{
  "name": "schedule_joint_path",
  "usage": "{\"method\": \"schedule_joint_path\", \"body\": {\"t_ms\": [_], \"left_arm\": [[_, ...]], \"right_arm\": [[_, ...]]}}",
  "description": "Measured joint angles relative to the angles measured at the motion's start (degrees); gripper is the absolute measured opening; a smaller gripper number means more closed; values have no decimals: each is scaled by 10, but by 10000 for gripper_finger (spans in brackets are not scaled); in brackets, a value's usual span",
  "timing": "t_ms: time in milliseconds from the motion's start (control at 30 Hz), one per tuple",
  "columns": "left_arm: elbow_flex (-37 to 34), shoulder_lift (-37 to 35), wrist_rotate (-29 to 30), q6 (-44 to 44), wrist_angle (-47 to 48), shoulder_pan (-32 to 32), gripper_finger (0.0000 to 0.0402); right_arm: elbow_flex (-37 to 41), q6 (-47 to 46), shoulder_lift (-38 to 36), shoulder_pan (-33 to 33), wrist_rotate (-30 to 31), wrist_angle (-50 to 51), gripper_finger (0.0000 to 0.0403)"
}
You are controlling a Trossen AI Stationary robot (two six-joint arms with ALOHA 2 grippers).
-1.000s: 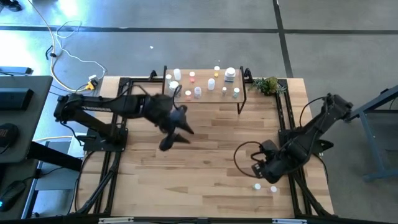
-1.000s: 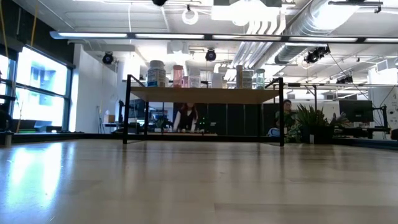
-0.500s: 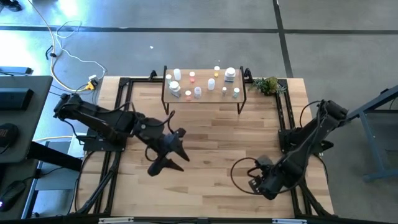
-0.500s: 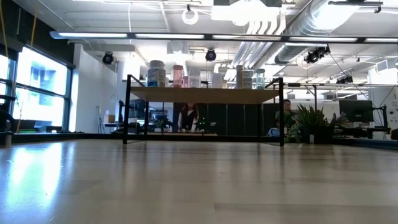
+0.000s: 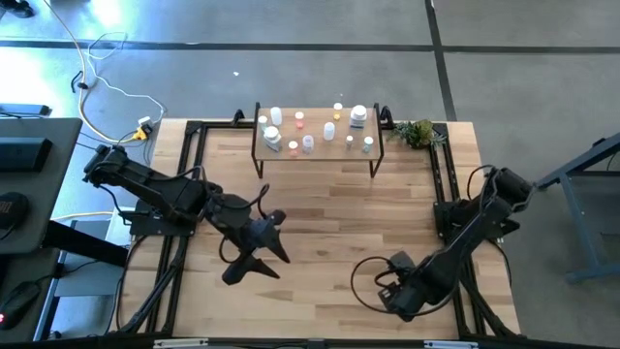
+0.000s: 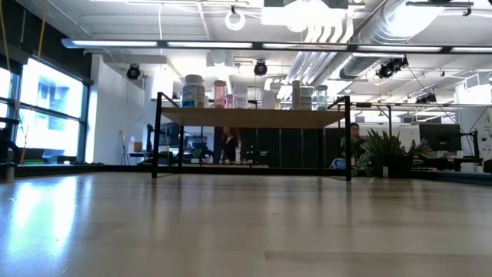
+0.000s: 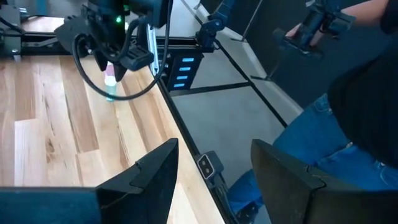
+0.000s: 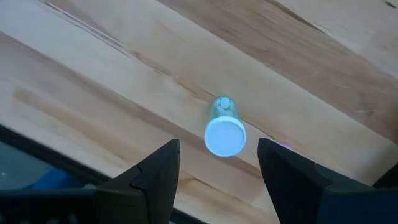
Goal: Pick and place medicine bottles onto shelf by color
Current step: Put the green transparent pill bottle on the shelf
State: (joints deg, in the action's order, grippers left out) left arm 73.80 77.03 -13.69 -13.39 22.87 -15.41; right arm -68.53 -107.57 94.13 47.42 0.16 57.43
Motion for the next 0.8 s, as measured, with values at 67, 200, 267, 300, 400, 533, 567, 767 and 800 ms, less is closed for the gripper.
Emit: {"method": "schedule_joint_path", "body": {"t_ms": [67,200,267,300,400,533,567,767,800], "left_arm": [[0,0,0,0,0,-1,193],[0,0,0,-1,0,0,193],[0,0,0,0,0,0,193],[0,0,0,0,0,0,193],[0,0,0,0,0,0,193],[0,0,0,0,0,0,193],[0,0,0,0,0,0,193],[0,0,0,0,0,0,193],[0,0,0,0,0,0,193]], "right_arm": [[0,0,12,0,-1,-6,208],[0,-2,33,0,-7,-14,208],[0,-2,41,0,-9,-17,208],[0,-2,44,0,-9,-16,208],[0,-5,52,0,-9,-16,205],[0,-5,60,0,-22,-16,184],[0,-5,61,0,-24,-16,177],[0,-5,61,0,-26,-16,119],[0,-5,61,-1,-27,-16,110]]}}
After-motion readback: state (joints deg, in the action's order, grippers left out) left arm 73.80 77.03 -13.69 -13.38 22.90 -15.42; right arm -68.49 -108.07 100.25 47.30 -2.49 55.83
